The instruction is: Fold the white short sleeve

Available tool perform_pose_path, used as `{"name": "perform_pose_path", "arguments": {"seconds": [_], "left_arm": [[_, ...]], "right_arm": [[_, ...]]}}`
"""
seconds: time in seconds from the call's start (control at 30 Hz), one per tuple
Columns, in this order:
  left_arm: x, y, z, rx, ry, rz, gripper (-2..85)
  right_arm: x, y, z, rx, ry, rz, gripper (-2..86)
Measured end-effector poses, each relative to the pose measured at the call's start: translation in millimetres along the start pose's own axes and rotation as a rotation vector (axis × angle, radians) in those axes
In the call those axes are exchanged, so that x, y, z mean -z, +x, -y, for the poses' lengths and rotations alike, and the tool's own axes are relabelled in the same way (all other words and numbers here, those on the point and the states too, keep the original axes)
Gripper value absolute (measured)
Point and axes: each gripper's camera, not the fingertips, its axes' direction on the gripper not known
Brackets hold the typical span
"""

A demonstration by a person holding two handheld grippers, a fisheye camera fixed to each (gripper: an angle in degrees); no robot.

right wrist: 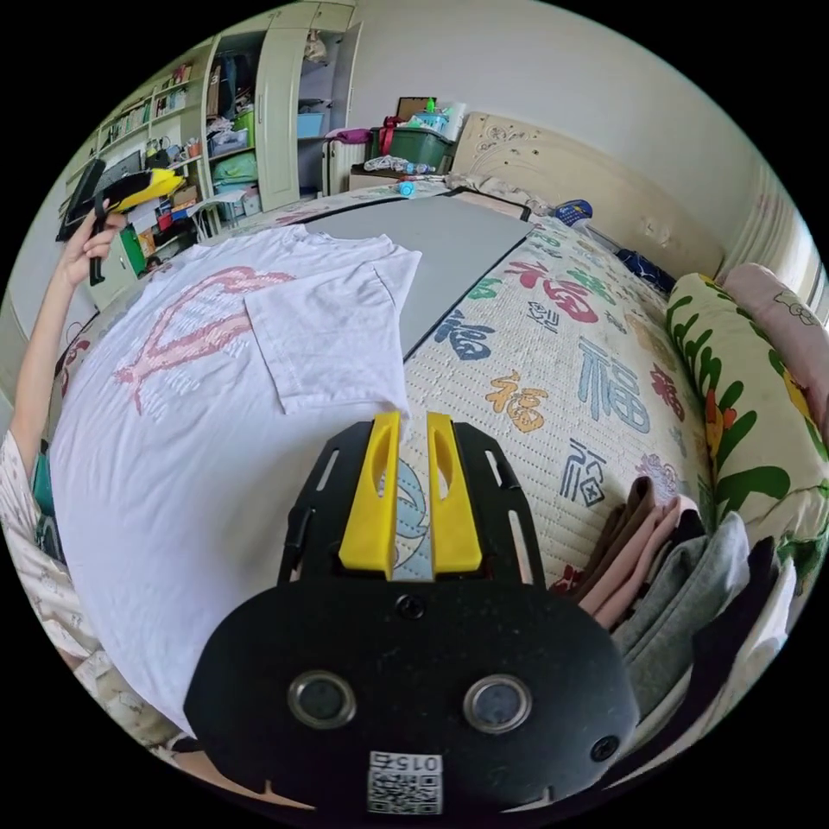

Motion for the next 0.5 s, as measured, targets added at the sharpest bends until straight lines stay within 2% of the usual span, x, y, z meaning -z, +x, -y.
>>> {"name": "perform_pose_path", "arguments": {"seconds": [0.13,0.2,0.37,0.43,0.5], "left_arm": [[101.7,-122.4,-133.3,0.176,0.051,0.203,8.9],[124.8,-188.4,-222.9,0.265,-0.005,0.280,10.8],[119.8,-263.4,-407.9,0.407,0.006,0.225,13.5],[98.8,-276.4,-433.8,0.425,-0.069,0.063,13.5],[74.4,-254.2,-450.6,0.403,-0.151,0.158,11.8]], "right_arm": [[50.3,-58.4,4.2,0.104,0.129,-0.087,7.8],[76.8,-93.8,16.9,0.130,0.258,-0.003,7.9],[77.3,-166.0,97.1,0.184,0.275,0.275,7.9],[62.3,-203.3,135.1,0.221,0.260,0.337,7.8],[29.5,-262.6,187.7,0.252,0.246,0.382,7.7]]}}
